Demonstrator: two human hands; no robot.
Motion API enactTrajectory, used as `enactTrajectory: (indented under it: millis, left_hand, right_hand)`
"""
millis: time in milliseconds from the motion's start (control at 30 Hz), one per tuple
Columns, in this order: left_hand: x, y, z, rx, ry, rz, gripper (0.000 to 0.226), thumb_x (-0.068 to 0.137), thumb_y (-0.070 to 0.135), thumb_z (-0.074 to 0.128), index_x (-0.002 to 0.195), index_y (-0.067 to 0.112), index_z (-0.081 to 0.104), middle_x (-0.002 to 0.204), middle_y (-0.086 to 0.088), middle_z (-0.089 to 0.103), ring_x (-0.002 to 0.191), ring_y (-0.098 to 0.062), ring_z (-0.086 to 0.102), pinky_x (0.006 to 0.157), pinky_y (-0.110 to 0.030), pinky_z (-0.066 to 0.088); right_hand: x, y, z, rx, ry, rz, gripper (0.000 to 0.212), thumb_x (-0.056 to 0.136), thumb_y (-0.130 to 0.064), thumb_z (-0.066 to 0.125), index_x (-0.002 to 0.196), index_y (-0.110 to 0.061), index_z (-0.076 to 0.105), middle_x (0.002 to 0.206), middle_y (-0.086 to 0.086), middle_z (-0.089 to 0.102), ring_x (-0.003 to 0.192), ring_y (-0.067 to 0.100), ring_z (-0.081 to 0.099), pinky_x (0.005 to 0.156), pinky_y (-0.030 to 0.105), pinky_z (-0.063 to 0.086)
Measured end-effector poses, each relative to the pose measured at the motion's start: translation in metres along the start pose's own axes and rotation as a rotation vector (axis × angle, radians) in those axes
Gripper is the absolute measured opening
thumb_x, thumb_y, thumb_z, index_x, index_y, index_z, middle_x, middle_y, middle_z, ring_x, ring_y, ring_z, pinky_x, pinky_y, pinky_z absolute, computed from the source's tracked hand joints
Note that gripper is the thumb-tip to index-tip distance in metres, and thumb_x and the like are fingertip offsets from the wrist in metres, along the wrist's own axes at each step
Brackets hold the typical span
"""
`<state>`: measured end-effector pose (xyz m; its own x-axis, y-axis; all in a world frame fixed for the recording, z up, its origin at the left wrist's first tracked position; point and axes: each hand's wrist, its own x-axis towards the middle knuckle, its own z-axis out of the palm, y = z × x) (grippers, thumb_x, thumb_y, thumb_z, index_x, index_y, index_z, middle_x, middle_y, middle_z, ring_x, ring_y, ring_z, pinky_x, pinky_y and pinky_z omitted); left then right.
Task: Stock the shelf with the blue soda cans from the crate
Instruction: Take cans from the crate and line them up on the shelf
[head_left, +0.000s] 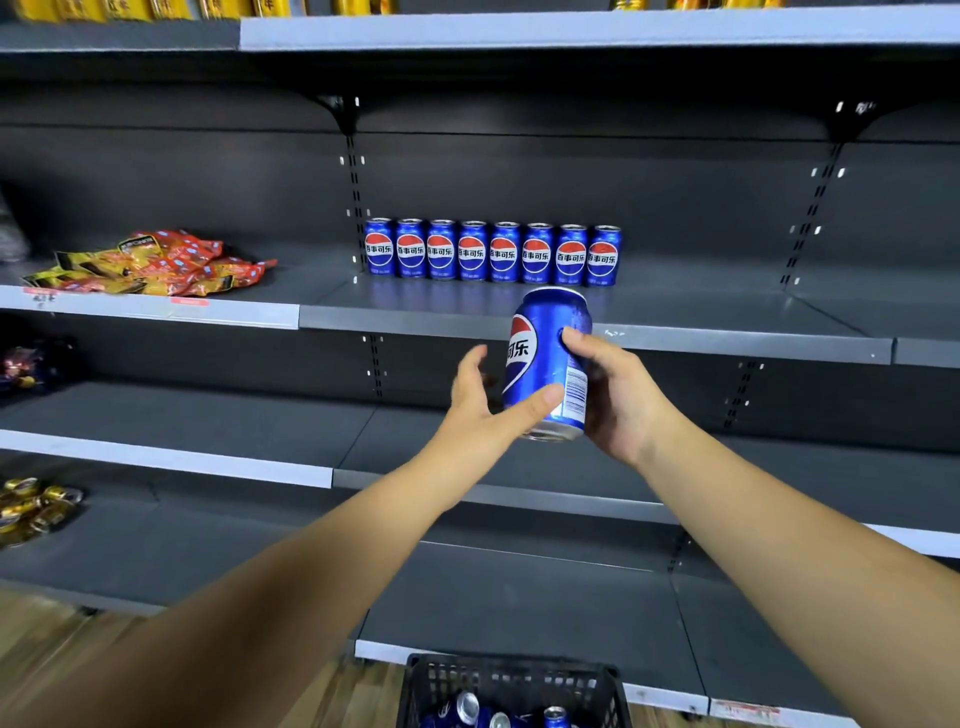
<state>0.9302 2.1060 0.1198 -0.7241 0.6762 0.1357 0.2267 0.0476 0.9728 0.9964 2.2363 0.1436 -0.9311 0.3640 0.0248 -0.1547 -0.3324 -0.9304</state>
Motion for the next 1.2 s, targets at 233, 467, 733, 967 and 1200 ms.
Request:
enactTrajectory:
  millis: [233, 467, 733, 967, 1200]
  left_hand:
    - [-0.015, 0.011, 0.017, -0.200, -0.157, -0.143, 0.064, 0.066, 0.038, 0.082, 0.117, 0.031, 0.044, 0.111, 0.019, 0.061, 0.096, 0.000, 0.061, 0.092, -0.040, 0.049]
    - [-0.018, 0.013, 0.025, -0.266, -0.032, -0.055, 0.049, 0.071, 0.008, 0.079, 0.112, 0.013, 0.053, 0.097, 0.002, 0.068, 0.074, -0.007, 0.065, 0.059, -0.016, 0.050]
    - [-0.022, 0.016, 0.010, -0.393, -0.235, -0.016, 0.067, 0.037, 0.019, 0.075, 0.102, 0.014, 0.060, 0.084, -0.001, 0.072, 0.072, -0.016, 0.067, 0.069, -0.034, 0.054]
    - [-0.030, 0.017, 0.004, -0.545, -0.430, -0.147, 0.050, 0.043, 0.017, 0.070, 0.090, 0.003, 0.067, 0.081, -0.017, 0.069, 0.070, -0.033, 0.067, 0.067, -0.036, 0.054]
    - [-0.027, 0.023, 0.018, -0.348, -0.322, -0.156, 0.055, 0.060, 0.044, 0.072, 0.107, 0.019, 0.061, 0.093, -0.001, 0.072, 0.082, -0.019, 0.068, 0.071, -0.034, 0.051]
  right_hand:
    - [-0.004, 0.001, 0.000, -0.110, 0.035, -0.115, 0.041, 0.065, -0.026, 0.069, 0.102, -0.011, 0.064, 0.091, 0.012, 0.071, 0.079, 0.027, 0.067, 0.073, 0.037, 0.056]
    - [-0.016, -0.003, 0.002, -0.124, -0.048, -0.101, 0.046, 0.066, -0.024, 0.068, 0.110, -0.010, 0.062, 0.096, 0.010, 0.070, 0.080, 0.023, 0.068, 0.069, 0.031, 0.057]
    - [-0.030, -0.010, -0.001, 0.048, -0.264, 0.077, 0.073, 0.030, -0.038, 0.094, 0.094, -0.009, 0.075, 0.097, 0.011, 0.072, 0.084, 0.022, 0.071, 0.072, 0.034, 0.058]
    - [-0.035, -0.008, -0.001, 0.061, -0.231, 0.135, 0.078, 0.028, -0.034, 0.095, 0.097, -0.006, 0.073, 0.110, 0.018, 0.068, 0.093, 0.028, 0.068, 0.084, 0.043, 0.056]
    - [-0.041, -0.009, 0.004, -0.048, -0.006, -0.006, 0.056, 0.062, -0.029, 0.077, 0.110, -0.003, 0.063, 0.087, 0.012, 0.071, 0.074, 0.022, 0.069, 0.065, 0.032, 0.057]
